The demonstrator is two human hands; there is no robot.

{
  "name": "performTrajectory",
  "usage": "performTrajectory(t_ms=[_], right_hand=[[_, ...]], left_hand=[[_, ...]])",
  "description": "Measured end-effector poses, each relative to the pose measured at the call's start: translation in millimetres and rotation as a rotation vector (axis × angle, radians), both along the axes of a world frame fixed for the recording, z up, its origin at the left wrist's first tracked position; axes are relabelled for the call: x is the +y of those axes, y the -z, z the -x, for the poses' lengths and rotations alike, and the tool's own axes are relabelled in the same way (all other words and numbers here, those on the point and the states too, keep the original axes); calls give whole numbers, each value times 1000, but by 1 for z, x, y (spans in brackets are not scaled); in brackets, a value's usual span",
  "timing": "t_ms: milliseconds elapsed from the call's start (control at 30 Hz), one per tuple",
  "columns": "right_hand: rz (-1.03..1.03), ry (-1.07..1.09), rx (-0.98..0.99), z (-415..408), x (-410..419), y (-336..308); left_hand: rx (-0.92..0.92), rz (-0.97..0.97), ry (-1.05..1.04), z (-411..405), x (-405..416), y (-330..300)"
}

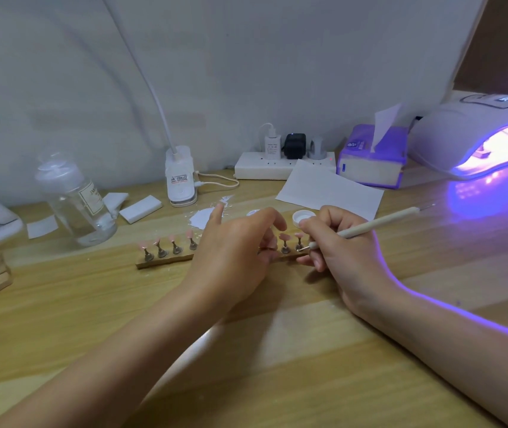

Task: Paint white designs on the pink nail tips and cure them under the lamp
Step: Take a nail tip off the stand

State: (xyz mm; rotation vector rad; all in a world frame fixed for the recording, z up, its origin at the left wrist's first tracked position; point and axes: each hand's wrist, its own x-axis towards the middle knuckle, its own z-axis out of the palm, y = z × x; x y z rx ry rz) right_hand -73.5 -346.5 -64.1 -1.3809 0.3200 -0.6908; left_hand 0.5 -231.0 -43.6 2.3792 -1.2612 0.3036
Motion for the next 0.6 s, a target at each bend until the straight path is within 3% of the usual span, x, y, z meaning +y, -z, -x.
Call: performTrajectory(t_ms=[167,600], right_hand=[[-1,-1,1,0,0,0],[-16,-10,-6,1,0,0]], left_hand=[[-83,-88,-16,2,0,-3],[-70,-58,155,-3,3,-6]])
